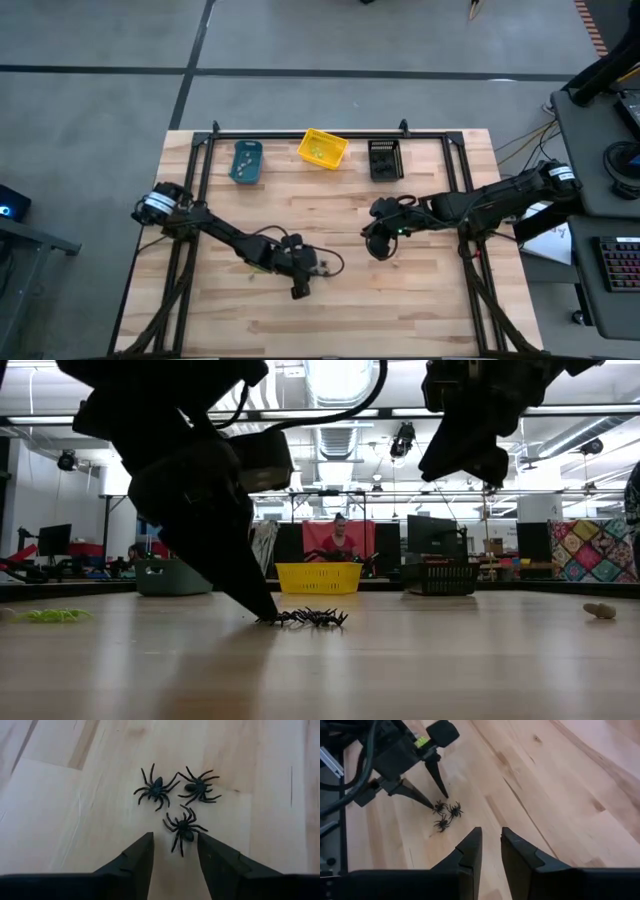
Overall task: Sort Halloween decoration
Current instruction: Put the black spider toy into the black bin
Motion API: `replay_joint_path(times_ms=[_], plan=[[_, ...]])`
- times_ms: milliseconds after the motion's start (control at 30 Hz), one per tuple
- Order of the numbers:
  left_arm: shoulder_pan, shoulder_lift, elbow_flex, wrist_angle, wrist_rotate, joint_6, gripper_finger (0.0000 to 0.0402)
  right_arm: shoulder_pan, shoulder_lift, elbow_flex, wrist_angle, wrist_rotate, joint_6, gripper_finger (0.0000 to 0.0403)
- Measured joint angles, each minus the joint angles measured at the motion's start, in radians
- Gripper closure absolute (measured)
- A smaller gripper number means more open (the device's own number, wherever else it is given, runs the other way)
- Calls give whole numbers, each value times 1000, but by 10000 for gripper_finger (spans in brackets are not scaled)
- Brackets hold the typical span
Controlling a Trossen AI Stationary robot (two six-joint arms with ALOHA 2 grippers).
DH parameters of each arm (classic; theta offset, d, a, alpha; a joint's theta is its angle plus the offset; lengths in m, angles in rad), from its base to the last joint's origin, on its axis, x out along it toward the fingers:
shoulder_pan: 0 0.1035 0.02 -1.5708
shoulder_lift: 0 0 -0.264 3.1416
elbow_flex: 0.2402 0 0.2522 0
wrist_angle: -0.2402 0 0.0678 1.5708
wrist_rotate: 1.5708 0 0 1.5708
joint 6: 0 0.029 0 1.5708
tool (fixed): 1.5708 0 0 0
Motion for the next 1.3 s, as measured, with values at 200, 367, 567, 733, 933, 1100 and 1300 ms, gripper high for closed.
replay_joint_path(times_ms=[200, 367, 567, 733, 933, 1100, 1300], plan=[[3, -3, -52, 94, 12, -3, 300, 0, 0, 1, 22, 6, -1, 344], [3, -3, -76, 136, 13, 0, 338, 0, 0, 1, 22, 10, -8, 344], [4, -3, -98, 175, 14, 0, 390, 0, 0, 1, 22, 18, -2, 345], [3, -5, -98, 173, 12, 0, 399, 0, 0, 0, 22, 19, 10, 345], [1, -26, -99, 137, 1, 16, 401, 0, 0, 1, 22, 20, 13, 345], [0, -61, -102, 92, -8, 24, 401, 0, 0, 1, 22, 20, 16, 345], [0, -105, -108, 74, -13, 35, 401, 0, 0, 0, 29, 20, 21, 346]])
